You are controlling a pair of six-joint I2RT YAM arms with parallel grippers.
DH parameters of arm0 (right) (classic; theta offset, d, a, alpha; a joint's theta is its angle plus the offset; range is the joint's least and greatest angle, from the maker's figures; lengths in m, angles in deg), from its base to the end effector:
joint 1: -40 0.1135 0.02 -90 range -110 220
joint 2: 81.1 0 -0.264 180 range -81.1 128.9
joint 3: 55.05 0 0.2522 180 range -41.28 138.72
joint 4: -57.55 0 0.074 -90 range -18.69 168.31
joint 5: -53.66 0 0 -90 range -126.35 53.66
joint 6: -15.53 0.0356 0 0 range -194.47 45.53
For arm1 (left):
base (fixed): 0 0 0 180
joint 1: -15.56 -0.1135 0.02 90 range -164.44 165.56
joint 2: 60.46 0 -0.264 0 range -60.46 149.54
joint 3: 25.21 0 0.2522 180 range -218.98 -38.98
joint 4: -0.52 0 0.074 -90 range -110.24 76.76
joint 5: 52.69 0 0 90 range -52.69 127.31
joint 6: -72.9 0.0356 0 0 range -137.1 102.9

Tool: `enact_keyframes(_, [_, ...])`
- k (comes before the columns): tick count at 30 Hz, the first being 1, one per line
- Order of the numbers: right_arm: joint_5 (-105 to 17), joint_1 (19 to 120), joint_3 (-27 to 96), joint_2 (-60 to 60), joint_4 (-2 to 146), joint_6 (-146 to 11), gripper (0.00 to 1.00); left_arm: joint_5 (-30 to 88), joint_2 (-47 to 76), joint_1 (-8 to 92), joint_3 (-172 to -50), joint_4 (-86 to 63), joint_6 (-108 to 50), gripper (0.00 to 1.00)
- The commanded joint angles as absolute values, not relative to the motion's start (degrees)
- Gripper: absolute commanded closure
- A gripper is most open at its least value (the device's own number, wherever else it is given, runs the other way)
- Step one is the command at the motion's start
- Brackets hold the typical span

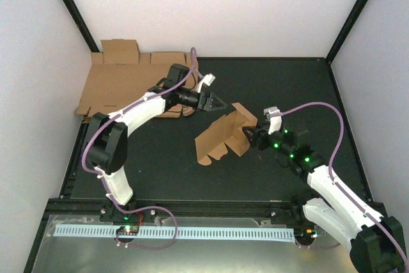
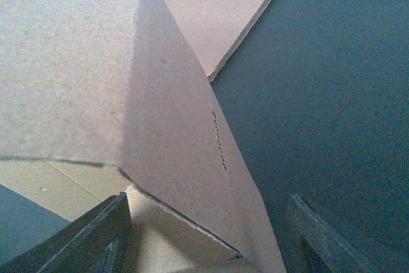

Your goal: Fold the paper box

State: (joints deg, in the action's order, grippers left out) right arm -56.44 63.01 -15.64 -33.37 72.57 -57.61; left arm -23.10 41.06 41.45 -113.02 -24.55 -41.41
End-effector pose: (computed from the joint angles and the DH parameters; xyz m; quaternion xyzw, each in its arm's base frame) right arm 0.1707 0.0858 0.2298 -0.1399 0.8164 0.3215 0.4589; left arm 0.3366 -0.1978 0.2550 0.2282 0.7763 -0.5693 0.1458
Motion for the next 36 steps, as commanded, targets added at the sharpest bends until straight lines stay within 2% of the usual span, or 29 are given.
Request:
enact_keyframes(1, [-57.06,62.68,-13.95,-33.02,72.37,-58.19,0.3,-24.6,43.57,43.08,-119.23,-31.65,-34.7,0.2])
enact_keyframes(6, [-57.36,62.68,-14.02,-32.76,72.28,-58.25,0.3,-23.46,46.03,44.04,-120.61,-33.97,-33.18,0.26])
enact_keyframes(23, [-57.63,62.69,-14.22,-32.76,72.1,-58.19,0.31,-18.95,51.63,45.9,-124.34,-43.83,-26.46,0.32])
enact_keyframes(30, [-56.15,62.7,-14.43,-35.49,72.53,-57.93,0.24,-18.94,51.09,45.95,-124.5,-43.39,-26.57,0.34])
enact_keyframes(36, [-55.35,62.68,-14.3,-37.38,74.21,-58.28,0.21,-19.08,51.07,45.94,-124.32,-42.94,-26.85,0.34])
